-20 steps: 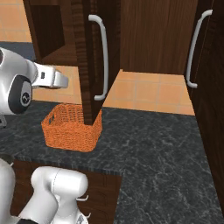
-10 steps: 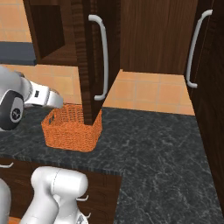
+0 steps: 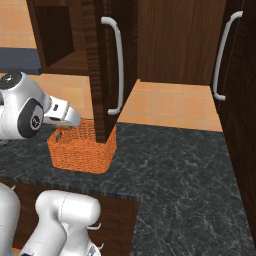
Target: Open the cabinet, pick up the bread from the cabinet and place it in the basket. Then move the basket to the dining counter.
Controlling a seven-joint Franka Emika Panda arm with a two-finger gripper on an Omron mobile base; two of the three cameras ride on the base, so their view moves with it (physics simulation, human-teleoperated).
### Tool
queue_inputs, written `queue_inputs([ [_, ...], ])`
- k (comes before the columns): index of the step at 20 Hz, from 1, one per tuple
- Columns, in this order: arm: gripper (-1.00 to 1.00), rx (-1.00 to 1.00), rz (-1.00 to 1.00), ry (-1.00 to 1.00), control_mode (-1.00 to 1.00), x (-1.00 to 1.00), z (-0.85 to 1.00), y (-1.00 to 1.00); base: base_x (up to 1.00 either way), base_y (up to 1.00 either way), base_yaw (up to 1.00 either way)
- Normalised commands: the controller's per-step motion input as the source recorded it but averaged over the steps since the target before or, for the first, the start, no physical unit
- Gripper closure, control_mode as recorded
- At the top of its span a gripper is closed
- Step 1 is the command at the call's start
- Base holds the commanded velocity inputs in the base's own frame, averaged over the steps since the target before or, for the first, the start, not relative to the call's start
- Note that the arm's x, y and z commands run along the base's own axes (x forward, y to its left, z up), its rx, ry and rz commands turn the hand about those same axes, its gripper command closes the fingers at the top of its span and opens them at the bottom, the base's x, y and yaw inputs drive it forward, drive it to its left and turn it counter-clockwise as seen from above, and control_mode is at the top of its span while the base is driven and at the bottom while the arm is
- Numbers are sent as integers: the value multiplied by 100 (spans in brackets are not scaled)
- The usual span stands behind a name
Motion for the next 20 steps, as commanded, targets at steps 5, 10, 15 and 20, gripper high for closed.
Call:
queue_inputs([
  [5, 100, 0, 4, 8, -100, 46, -95, 38, 0, 0, 0],
  [10, 100, 2, 5, 2, -100, 96, -44, 16, 0, 0, 0],
  [15, 100, 0, 8, 6, -100, 94, -38, 5, 0, 0, 0],
  [20, 100, 0, 7, 6, -100, 54, -51, 18, 0, 0, 0],
])
